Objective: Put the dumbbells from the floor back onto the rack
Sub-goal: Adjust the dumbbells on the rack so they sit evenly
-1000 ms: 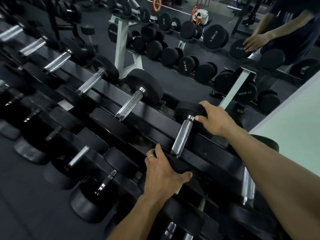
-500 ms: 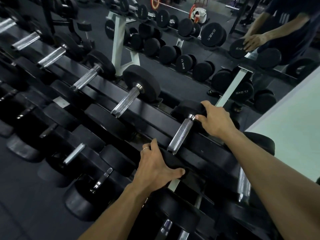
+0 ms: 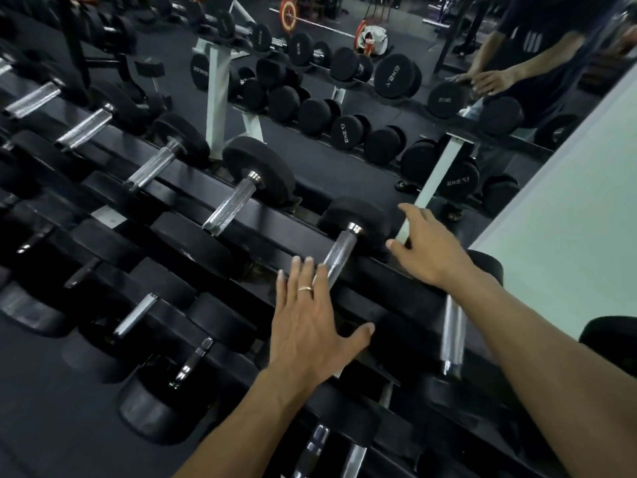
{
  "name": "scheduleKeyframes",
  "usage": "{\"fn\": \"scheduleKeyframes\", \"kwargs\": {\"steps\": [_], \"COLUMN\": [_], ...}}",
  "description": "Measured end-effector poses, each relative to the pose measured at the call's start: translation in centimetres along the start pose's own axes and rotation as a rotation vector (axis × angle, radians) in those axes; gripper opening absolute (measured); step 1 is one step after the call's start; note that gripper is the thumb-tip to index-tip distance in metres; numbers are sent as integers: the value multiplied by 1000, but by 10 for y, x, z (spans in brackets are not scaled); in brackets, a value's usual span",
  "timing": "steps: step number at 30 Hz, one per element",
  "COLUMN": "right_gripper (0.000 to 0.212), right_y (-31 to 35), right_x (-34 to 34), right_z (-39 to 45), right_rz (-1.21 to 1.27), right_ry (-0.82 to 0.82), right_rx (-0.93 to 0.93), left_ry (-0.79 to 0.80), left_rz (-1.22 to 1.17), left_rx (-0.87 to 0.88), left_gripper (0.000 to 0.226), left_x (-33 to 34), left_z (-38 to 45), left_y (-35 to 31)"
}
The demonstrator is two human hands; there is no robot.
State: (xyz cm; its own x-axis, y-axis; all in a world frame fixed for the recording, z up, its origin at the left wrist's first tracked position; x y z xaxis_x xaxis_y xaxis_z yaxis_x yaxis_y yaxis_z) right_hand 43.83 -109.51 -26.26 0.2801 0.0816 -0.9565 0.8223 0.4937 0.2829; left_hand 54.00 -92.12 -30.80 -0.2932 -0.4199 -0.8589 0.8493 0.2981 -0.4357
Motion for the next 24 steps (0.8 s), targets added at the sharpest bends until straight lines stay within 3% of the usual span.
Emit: {"fn": "scheduleKeyframes", "kwargs": {"steps": [4, 11, 15, 19, 24], "right_gripper": [64, 65, 57, 44, 42], "right_y": [-62, -116, -120, -126, -137], "right_x": [-32, -39, -39, -37, -37], "right_z": [-26, -63, -59, -56, -57], "right_rz": [-36, 82, 94, 122, 133], "right_ry": [-19, 89, 76, 74, 41], "right_rx": [91, 102, 72, 87, 95], "left_ry": [28, 335, 333, 309, 338], "left_rz": [-122, -414, -614, -646, -634], "left_rx": [108, -292, -525, -585, -565], "left_gripper": [98, 119, 130, 131, 131], "left_x": [17, 83, 92, 97, 102], "left_z": [-25, -90, -108, -107, -102], "left_y": [-67, -109, -117, -121, -122]}}
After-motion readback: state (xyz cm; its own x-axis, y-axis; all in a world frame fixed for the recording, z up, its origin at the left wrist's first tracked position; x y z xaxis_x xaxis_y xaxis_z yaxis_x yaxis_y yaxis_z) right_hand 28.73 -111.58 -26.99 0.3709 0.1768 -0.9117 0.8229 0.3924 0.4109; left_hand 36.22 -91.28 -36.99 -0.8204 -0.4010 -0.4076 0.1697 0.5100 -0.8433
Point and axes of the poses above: each hand's wrist, its own z-axis towards the middle knuckle, its own x-axis out of the palm, y = z × x, the point moved 9 cm from there along z, towards the middle knuckle, and after that the axes turned 6 degrees about -y, right-handed, at the moved point
